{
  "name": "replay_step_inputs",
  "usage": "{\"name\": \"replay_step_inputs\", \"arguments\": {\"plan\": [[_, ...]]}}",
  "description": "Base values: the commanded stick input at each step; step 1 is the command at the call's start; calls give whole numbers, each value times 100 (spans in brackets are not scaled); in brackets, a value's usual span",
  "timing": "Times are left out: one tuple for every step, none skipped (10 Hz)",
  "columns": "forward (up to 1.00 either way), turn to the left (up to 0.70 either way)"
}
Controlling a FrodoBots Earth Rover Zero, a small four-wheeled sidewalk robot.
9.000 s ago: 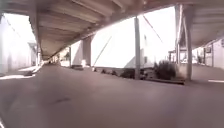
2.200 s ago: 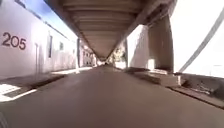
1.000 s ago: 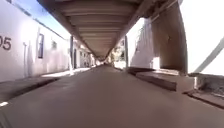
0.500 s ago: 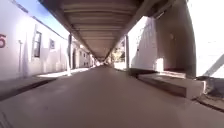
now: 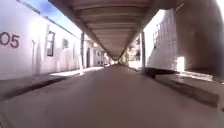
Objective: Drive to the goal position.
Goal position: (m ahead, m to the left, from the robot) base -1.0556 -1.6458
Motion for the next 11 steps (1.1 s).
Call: {"name": "replay_step_inputs", "arguments": {"plan": [[70,0],[70,0],[70,0],[70,0],[70,0],[70,0],[70,0],[70,0],[70,0],[70,-7],[70,-23]]}}
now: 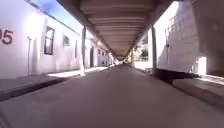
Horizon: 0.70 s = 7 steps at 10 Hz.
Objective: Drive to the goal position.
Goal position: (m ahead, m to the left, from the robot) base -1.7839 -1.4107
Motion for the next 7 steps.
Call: {"name": "replay_step_inputs", "arguments": {"plan": [[70,-35],[70,-35],[70,0],[70,0],[70,0],[70,0],[70,0]]}}
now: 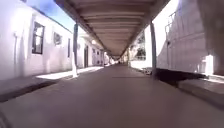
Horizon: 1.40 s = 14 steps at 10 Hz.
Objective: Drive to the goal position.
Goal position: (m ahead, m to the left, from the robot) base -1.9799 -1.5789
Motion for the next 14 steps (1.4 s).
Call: {"name": "replay_step_inputs", "arguments": {"plan": [[70,0],[70,0],[70,0],[70,0],[70,0],[70,0],[70,0],[70,0],[70,0],[70,0],[70,0],[70,35],[70,35],[70,0]]}}
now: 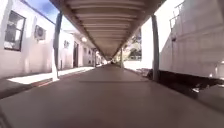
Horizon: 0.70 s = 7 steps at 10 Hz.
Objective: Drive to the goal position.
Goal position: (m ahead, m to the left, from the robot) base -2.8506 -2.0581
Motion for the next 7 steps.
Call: {"name": "replay_step_inputs", "arguments": {"plan": [[70,0],[70,0],[70,0],[70,0],[70,0],[70,0],[70,0]]}}
